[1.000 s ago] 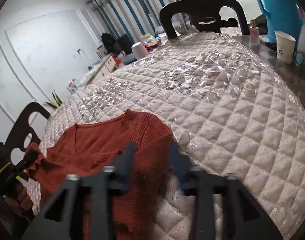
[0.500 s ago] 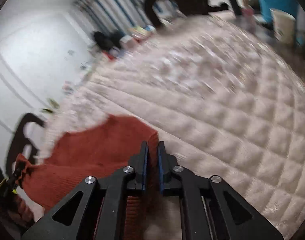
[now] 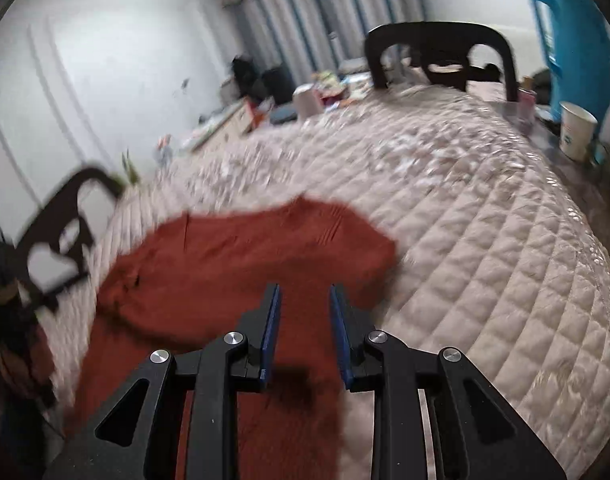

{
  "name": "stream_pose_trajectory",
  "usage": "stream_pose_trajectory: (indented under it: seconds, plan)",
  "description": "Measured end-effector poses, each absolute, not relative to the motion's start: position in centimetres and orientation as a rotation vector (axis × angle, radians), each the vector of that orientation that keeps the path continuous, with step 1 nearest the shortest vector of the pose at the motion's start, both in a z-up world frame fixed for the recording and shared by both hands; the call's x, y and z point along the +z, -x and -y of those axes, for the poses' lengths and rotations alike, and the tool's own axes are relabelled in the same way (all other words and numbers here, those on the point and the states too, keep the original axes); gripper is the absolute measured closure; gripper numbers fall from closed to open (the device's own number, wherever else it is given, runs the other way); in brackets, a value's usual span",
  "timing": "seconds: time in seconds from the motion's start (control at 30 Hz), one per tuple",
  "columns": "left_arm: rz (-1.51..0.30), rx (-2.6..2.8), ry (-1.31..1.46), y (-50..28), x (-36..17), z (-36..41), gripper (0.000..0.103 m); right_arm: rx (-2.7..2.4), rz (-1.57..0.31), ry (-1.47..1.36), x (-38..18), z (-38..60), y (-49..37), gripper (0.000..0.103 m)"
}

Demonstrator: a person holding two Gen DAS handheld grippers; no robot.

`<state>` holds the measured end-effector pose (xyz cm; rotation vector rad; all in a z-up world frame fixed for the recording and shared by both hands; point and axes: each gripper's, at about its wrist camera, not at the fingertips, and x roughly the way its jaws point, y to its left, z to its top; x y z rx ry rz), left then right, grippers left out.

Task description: Fold small clothes

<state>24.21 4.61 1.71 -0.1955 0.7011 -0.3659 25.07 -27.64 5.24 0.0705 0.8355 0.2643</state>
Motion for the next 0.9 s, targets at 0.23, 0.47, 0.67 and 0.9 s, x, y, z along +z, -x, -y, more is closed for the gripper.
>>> stream_pose_trajectory:
  seconds: [0.23,0.47,0.67,0.9]
  plan:
    - [-0.842,-0.352,0.09,-25.3,-1.0,-1.9,0.071,0.218,-0.936,0.042,3.7,26.4,-24.2,0.08]
    - [-0.767,-0.337,0.043,-20.1,2.0,-2.2,0.061,0.305,-0.808,0.0,7.0,26.4,-18.3,0.079]
    - [-0.733,-0.312,0.022,-14.8,2.6,-2.4,0.057,0.349,-0.765,-0.036,7.6,26.2,-12.8,0.079]
    - [-0.703,-0.284,0.013,-9.4,2.4,-2.3,0.054,0.336,-0.73,0.015,7.1,25.2,-6.6,0.078]
